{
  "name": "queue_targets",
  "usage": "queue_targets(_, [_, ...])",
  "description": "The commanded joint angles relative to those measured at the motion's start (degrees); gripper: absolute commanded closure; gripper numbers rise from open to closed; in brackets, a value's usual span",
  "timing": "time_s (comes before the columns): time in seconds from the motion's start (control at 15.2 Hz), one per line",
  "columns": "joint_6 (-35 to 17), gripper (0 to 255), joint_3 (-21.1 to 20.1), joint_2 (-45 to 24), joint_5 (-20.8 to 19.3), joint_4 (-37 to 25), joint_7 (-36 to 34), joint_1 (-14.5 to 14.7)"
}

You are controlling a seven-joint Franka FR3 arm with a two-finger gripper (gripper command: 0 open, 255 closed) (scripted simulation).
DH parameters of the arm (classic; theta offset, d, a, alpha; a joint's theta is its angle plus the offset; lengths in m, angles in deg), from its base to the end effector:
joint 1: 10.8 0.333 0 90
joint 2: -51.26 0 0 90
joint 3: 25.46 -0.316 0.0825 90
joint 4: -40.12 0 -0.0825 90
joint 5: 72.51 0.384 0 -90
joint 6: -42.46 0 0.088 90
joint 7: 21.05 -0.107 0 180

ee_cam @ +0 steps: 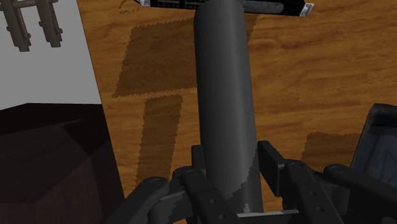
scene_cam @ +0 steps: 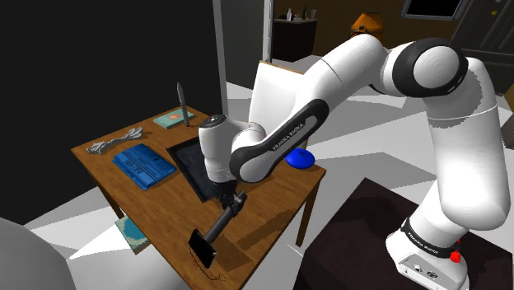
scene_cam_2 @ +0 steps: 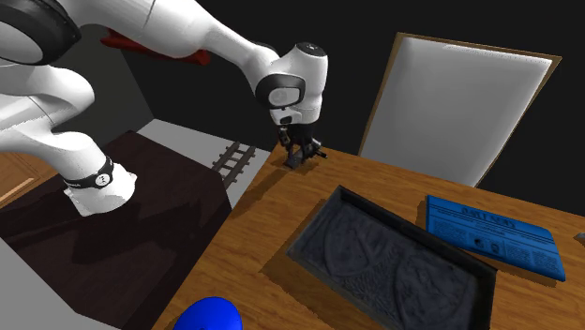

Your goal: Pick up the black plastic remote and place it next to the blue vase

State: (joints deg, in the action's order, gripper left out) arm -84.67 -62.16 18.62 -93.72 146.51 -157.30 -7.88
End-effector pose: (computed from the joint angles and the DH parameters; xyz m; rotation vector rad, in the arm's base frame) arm 0.5079 0.3726 0.2572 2.2362 -2.1094 -0.0755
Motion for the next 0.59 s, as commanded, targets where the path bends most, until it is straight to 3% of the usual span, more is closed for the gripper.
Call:
queue_targets(0.0, [1.0,255,-0.5,1.0,0.7,-0.1,0.4,-0.4])
queue_targets(0.26, [3.1,255,-1.6,2.9,2.1,-0.6,1.1,-1.1])
queue_targets(0.53, [-0.5,255,-2.9,9.2,4.9,8.4,5.9,-7.6])
